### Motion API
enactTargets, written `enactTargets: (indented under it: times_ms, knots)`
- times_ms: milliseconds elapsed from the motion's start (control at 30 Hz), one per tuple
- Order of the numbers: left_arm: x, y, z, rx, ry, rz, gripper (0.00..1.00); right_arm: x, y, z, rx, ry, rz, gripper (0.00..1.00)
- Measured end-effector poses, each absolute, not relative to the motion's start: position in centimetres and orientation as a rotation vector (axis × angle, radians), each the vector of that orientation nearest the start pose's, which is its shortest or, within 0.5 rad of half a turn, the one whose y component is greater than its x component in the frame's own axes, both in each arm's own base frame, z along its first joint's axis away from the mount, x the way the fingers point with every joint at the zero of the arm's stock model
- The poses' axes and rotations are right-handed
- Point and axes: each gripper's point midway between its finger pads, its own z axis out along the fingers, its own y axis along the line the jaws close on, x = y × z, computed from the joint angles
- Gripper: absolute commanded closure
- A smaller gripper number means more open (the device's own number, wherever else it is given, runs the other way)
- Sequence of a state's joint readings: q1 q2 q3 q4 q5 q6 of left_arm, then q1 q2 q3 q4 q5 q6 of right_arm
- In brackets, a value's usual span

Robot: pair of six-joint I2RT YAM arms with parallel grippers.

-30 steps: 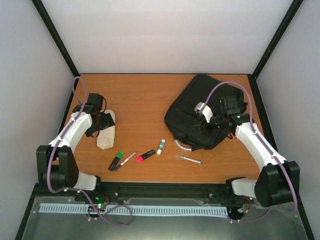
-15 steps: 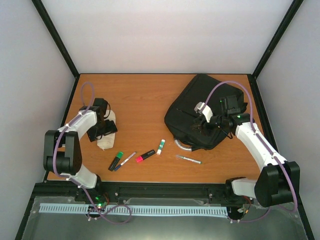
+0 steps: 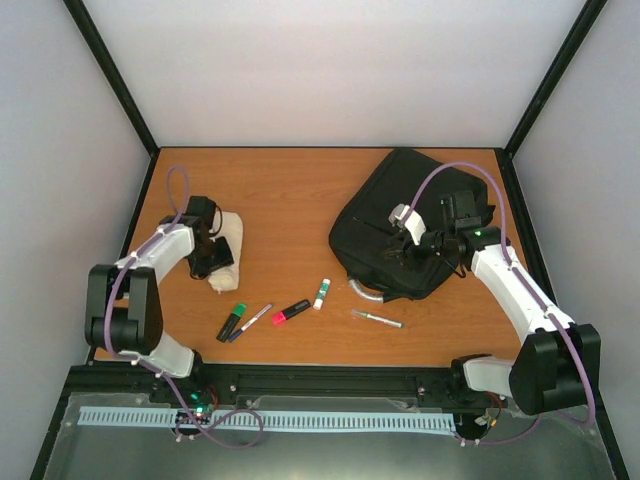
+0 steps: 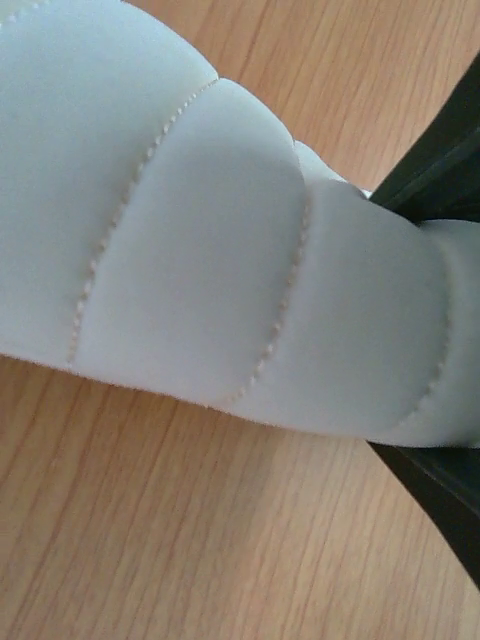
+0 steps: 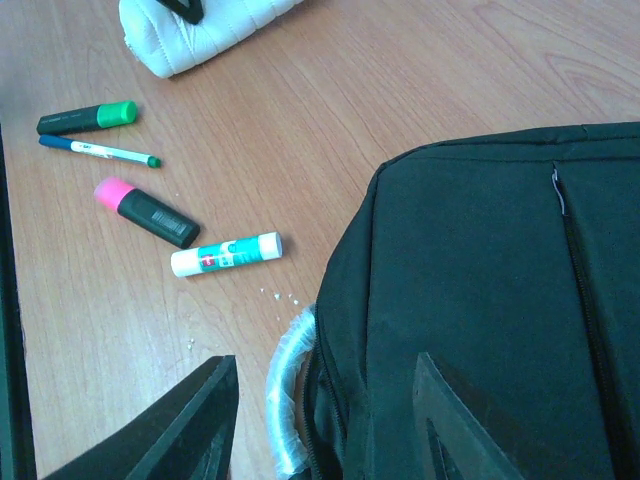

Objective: Pack the student bag
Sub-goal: Pick up the stationery from the center of the board, then place the stationery in the student bag.

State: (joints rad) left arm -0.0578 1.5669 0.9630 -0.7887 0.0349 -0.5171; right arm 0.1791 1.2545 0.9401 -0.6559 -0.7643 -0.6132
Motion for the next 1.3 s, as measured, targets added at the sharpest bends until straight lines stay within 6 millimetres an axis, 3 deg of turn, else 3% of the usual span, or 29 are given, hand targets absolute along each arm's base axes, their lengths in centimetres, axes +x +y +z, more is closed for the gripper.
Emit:
enactTargets:
  times_ms: [167, 367, 600, 733, 900, 1167, 1300]
  knots:
    - [30.6, -5.6, 8.0, -0.475, 2.799, -0.236, 0.62, 27.5, 17.1, 18.2, -1.152, 2.013, 0.751, 0.5]
    - [30.8, -12.8, 13.4, -0.138, 2.63, -0.47, 0.64, 27.6, 17.1, 18.4, -1.139, 2.02, 0.757, 0.44]
    - [27.6, -21.6, 18.8, 0.258, 2.424, -0.777, 0.63, 29.9, 18.3, 22.8, -1.052, 2.007, 0.856, 0.28]
    - [25.7, -24.7, 19.6, 0.389, 2.379, -0.859, 0.62, 31.3, 19.6, 24.8, -0.992, 2.016, 1.006, 0.21]
    - [24.0, -27.3, 19.8, 0.49, 2.356, -0.928, 0.62, 31.6, 21.6, 25.5, -0.936, 2.04, 1.237, 0.19]
    - [23.0, -29.3, 18.3, 0.543, 2.388, -0.919, 0.63, 30.1, 24.4, 27.0, -0.919, 2.046, 1.46, 0.31]
    - [23.4, -29.3, 18.5, 0.524, 2.375, -0.902, 0.66, 29.6, 24.7, 27.7, -0.907, 2.036, 1.536, 0.23]
